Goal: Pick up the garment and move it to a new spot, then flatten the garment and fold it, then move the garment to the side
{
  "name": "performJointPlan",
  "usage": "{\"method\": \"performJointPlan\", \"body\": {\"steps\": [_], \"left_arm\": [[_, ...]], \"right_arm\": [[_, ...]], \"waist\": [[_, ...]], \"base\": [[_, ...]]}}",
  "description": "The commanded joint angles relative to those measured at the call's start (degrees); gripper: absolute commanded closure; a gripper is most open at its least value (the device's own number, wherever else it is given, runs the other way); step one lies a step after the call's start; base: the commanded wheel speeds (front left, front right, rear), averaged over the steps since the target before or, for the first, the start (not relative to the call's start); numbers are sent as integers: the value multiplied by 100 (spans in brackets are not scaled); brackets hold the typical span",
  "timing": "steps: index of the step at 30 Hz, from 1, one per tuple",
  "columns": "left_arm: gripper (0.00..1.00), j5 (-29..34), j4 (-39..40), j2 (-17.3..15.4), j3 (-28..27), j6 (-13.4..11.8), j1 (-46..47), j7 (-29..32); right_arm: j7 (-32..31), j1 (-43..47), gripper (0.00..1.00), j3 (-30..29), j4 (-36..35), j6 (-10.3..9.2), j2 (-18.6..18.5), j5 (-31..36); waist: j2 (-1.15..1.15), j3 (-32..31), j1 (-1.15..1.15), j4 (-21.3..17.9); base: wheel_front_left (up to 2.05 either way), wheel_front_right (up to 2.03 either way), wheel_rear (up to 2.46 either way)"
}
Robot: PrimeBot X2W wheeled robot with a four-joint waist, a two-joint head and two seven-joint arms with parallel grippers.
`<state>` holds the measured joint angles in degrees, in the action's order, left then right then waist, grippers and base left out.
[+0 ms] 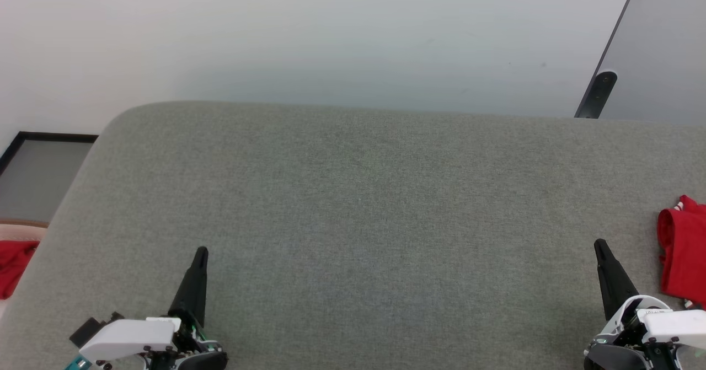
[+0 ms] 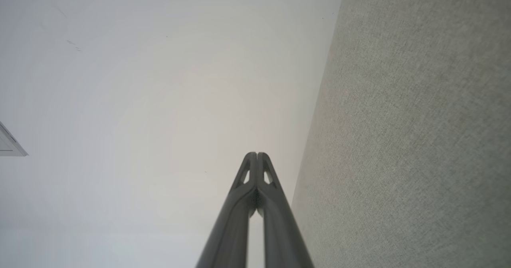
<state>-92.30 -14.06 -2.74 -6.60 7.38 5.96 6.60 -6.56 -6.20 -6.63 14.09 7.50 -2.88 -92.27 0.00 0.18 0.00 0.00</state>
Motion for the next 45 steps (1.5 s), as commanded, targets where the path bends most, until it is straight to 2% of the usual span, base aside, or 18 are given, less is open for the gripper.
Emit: {"method": "performJointPlan", "body": {"steps": [1,45], "left_arm": [[100,-16,-8,-7,-10,28,55,13],[100,-19,-7,-7,-7,27,55,10]], "right_arm": [[-2,-13,100,21,4,-2,17,-26],[-1,-13,100,23,4,-2,17,-27]], "waist": [[0,0,0,0],[0,0,0,0]], "base": [[0,0,0],[0,0,0]]}}
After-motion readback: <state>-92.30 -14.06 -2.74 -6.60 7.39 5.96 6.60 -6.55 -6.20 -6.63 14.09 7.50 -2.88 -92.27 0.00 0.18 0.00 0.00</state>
